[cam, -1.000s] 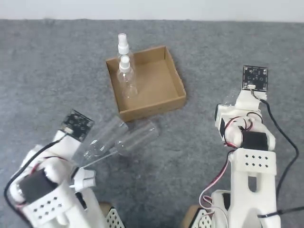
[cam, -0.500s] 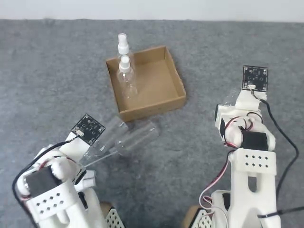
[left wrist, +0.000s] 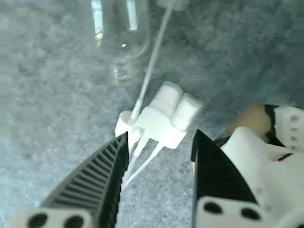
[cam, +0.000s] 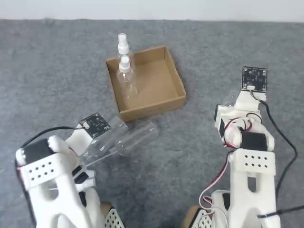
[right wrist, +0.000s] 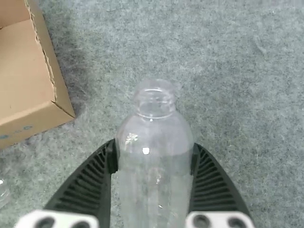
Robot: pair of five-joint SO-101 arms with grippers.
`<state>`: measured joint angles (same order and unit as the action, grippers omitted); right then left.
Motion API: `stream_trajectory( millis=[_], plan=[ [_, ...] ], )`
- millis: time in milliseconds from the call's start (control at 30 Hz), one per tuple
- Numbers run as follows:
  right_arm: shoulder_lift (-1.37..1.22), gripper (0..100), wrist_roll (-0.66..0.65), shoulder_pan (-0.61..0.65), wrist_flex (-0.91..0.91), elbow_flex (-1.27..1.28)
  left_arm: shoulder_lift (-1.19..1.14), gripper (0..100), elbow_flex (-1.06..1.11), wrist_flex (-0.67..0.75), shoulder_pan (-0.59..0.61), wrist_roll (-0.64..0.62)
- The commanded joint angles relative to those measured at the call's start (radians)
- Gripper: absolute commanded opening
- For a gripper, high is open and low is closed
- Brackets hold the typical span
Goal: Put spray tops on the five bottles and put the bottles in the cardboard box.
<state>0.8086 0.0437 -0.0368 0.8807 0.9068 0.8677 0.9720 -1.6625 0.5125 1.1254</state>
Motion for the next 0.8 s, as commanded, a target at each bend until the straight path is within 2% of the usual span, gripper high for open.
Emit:
stream_trajectory(
  millis=[0, 167, 433, 633, 767],
  plan=[
    [0.030, 9.6, 0.005, -0.002, -0.021, -0.009, -0.054, 20, -0.004, -0.002, -0.063, 0.006],
    [0.030, 9.6, 0.005, -0.002, -0.021, -0.009, -0.144, 20, 0.001, 0.031, -0.075, 0.003],
    [0.030, 9.6, 0.005, -0.002, -0.021, -0.009, -0.315, 14, -0.001, 0.129, -0.072, 0.003],
    [0.030, 9.6, 0.005, -0.002, -0.021, -0.009, -0.373, 2, 0.001, 0.204, -0.077, -0.044],
    [0.030, 9.6, 0.005, -0.002, -0.021, -0.009, -0.393, 1, -0.004, 0.216, -0.074, -0.061]
  ],
)
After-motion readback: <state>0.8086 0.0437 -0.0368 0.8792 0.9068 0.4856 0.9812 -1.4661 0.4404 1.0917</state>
